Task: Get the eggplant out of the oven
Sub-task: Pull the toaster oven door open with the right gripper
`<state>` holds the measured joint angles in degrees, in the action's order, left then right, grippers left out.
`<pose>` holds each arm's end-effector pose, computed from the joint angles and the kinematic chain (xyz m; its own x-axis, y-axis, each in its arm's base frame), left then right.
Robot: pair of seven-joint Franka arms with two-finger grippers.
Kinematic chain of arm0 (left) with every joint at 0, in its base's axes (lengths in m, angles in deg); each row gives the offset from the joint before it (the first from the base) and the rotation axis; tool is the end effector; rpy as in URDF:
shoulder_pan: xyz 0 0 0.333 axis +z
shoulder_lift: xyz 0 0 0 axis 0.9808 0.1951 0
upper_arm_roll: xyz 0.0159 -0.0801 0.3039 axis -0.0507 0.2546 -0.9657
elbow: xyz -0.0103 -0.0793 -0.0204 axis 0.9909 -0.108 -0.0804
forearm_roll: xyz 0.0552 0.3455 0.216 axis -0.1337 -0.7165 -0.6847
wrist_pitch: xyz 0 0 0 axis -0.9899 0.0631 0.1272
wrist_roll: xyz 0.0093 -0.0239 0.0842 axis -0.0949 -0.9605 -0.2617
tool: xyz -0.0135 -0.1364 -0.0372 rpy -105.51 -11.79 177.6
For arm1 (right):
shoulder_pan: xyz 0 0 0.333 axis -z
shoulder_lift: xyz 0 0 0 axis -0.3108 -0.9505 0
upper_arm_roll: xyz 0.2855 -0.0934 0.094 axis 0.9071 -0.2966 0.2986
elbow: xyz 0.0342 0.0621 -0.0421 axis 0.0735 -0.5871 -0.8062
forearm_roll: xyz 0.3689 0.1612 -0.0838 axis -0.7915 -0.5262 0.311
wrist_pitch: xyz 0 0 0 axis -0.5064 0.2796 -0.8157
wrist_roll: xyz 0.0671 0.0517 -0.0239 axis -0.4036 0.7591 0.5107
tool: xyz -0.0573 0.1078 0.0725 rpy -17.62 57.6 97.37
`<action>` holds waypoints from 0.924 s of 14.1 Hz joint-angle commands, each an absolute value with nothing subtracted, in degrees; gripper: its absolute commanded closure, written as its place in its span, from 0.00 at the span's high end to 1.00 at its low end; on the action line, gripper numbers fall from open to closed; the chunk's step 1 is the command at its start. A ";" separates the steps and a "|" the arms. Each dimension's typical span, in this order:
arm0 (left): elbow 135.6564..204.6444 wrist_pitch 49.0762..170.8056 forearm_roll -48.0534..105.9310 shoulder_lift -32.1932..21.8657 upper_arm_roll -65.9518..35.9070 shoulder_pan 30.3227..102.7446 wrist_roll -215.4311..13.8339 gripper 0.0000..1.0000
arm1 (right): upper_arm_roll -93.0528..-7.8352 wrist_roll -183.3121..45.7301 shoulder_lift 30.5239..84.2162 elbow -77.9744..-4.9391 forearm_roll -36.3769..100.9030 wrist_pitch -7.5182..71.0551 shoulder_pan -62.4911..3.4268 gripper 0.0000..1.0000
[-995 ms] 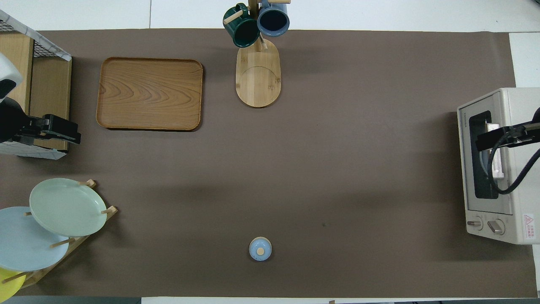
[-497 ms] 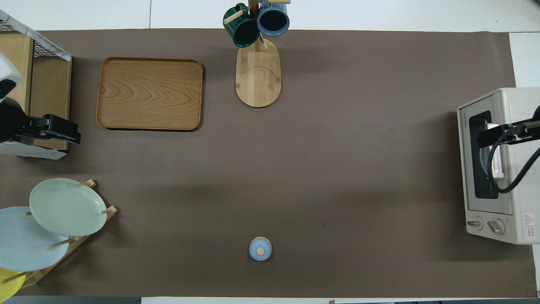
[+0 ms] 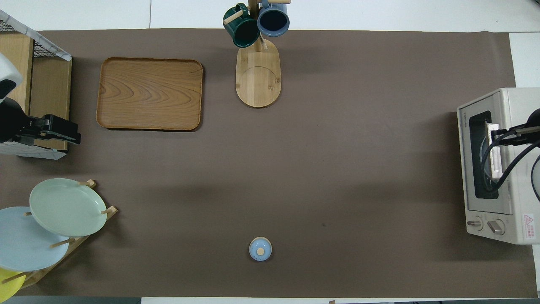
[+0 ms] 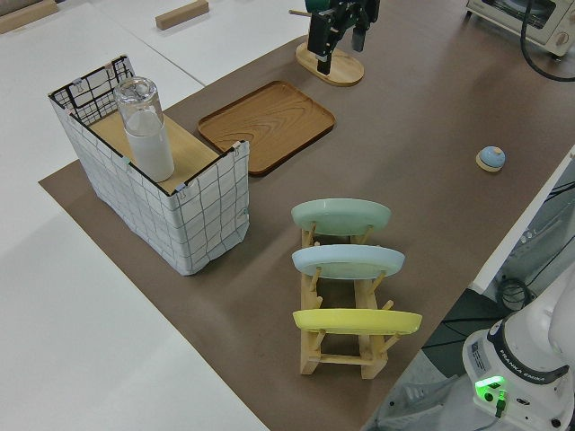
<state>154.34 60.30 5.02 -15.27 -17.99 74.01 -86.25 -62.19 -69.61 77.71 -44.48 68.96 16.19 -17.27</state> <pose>0.5624 -0.0506 0.5596 0.9945 -0.0683 -0.0790 -0.0668 -0.9975 0.0216 0.5505 -0.0660 0.5138 0.9965 0.0825 -0.0120 0.0832 -0.9918 0.0965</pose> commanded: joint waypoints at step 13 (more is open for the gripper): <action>155.61 59.80 3.89 -16.63 -17.70 74.62 -85.71 1.00 | -61.95 -65.10 77.55 -57.05 73.49 26.48 -11.95 0.00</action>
